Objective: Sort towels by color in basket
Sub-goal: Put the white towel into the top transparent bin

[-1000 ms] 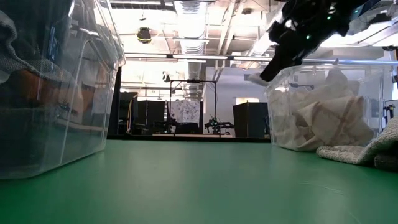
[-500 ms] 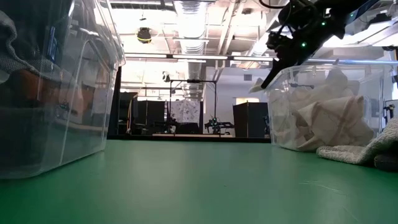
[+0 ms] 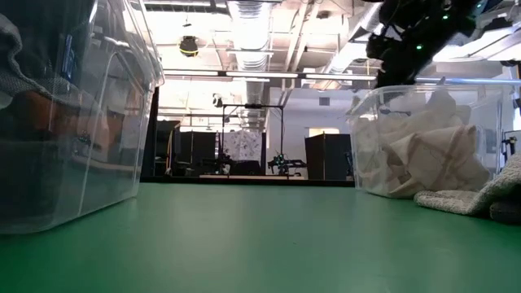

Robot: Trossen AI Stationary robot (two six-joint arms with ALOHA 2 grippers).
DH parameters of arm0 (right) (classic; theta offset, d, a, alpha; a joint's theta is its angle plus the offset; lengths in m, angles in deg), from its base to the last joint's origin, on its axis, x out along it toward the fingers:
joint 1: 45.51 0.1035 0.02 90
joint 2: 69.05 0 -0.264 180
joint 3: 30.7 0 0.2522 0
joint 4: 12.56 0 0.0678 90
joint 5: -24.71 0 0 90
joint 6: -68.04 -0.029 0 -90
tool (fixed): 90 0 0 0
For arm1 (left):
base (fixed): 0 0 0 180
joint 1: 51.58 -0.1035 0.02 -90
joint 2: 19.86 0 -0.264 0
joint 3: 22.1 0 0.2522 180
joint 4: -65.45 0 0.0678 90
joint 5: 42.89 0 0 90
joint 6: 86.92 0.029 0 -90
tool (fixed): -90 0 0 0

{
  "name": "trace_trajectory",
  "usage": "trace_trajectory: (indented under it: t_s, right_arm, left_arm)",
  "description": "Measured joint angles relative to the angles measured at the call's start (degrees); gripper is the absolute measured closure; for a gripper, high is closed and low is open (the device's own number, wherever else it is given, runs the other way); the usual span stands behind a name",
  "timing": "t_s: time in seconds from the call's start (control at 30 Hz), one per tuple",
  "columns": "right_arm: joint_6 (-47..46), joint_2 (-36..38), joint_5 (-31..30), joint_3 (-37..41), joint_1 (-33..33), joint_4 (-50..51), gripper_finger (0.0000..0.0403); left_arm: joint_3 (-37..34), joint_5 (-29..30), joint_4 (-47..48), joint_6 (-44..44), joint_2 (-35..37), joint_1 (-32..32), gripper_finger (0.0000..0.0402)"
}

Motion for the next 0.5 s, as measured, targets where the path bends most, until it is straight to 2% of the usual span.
trace_trajectory:
  t_s: [0.27, 0.5]
  right_arm:
    - [-5.8, 0.93, -0.02, 0.0, 0.03, 16.42, 0.0388]
    - [-6.8, -5.97, 0.17, 0.0, 0.04, 18.75, 0.0385]
  left_arm:
    - [0.0, 0.0, -0.06, 0.0, 0.0, 0.0, 0.0138]
    - [-0.01, 0.0, -0.1, -0.02, 0.0, 0.0, 0.0138]
